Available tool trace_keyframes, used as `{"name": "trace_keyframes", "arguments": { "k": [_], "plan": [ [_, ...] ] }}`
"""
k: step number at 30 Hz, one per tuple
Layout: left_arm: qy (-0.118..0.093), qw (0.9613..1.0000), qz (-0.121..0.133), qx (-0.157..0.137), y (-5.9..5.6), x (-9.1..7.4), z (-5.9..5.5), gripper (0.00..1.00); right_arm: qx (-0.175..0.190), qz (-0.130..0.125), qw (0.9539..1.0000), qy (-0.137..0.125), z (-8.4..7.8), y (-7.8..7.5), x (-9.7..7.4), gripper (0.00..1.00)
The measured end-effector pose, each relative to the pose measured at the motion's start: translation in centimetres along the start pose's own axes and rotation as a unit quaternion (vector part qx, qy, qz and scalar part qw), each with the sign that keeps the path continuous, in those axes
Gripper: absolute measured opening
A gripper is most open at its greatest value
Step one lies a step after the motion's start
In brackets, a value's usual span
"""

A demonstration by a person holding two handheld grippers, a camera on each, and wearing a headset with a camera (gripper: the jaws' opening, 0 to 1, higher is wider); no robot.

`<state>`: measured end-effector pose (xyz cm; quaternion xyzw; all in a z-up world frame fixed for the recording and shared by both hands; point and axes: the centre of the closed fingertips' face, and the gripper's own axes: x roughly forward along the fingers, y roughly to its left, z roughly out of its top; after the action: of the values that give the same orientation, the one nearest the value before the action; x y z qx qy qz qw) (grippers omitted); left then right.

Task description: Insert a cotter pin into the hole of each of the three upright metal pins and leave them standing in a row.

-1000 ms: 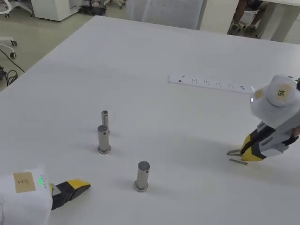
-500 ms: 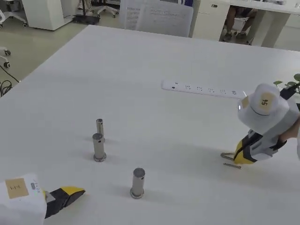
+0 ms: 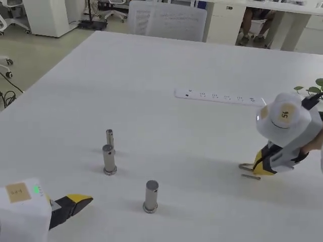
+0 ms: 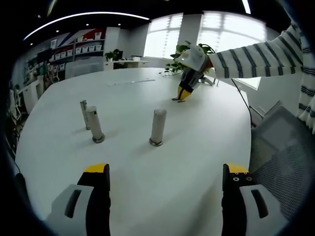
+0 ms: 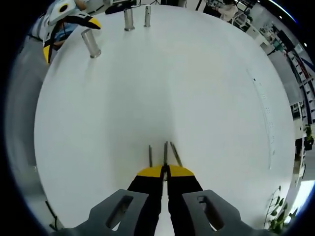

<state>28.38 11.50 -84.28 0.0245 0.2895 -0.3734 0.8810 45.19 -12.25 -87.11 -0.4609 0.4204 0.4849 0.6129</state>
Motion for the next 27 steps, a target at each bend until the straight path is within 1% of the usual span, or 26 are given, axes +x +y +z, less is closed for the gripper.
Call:
{"name": "trace_keyframes", "arguments": {
  "k": [4, 7, 9, 12, 13, 16, 17, 21, 25, 27],
  "plan": [
    [0.004, 0.9999, -0.008, 0.005, -0.6, 0.2, -0.1, 0.95, -0.002, -0.007, 1.0, 0.0, 0.0, -0.1, 0.0, 0.03],
    [0.01, 0.9998, -0.016, 0.002, -1.0, 0.4, -0.2, 0.96, -0.005, -0.008, 1.0, -0.001, 0.0, -0.2, 0.0, 0.03],
    [0.008, 0.9998, -0.017, 0.007, -1.1, 0.5, -0.1, 0.98, 0.0, -0.009, 1.0, -0.001, 0.0, -0.2, 0.0, 0.02],
    [0.008, 0.9998, -0.019, 0.005, -1.2, 0.5, 0.0, 0.97, -0.001, -0.01, 0.9999, 0.0, 0.0, -0.3, 0.0, 0.02],
    [0.004, 0.9998, -0.018, 0.004, -1.2, 0.5, 0.2, 0.97, -0.003, -0.013, 0.9999, 0.001, 0.0, -0.2, 0.0, 0.02],
    [0.003, 0.9998, -0.021, 0.006, -1.2, 0.4, 0.3, 0.96, -0.014, -0.016, 0.9998, 0.004, -0.1, -0.1, 0.0, 0.02],
    [0.003, 0.9997, -0.021, 0.007, -1.3, 0.5, 0.4, 0.96, -0.013, -0.022, 0.9997, 0.004, -0.1, -0.2, -0.2, 0.02],
    [0.004, 0.9996, -0.025, 0.013, -1.5, 0.5, 0.5, 0.96, -0.004, -0.026, 0.9996, -0.006, 0.1, -0.2, -0.8, 0.02],
    [-0.002, 0.9994, -0.03, 0.014, -1.8, 0.6, 0.9, 0.95, -0.013, -0.032, 0.9994, -0.007, 0.2, 0.3, -1.2, 0.02],
    [-0.005, 0.9993, -0.035, 0.01, -1.9, 0.6, 1.1, 0.94, -0.015, -0.035, 0.9993, -0.007, 0.2, 0.4, -1.3, 0.02]
  ]
}}
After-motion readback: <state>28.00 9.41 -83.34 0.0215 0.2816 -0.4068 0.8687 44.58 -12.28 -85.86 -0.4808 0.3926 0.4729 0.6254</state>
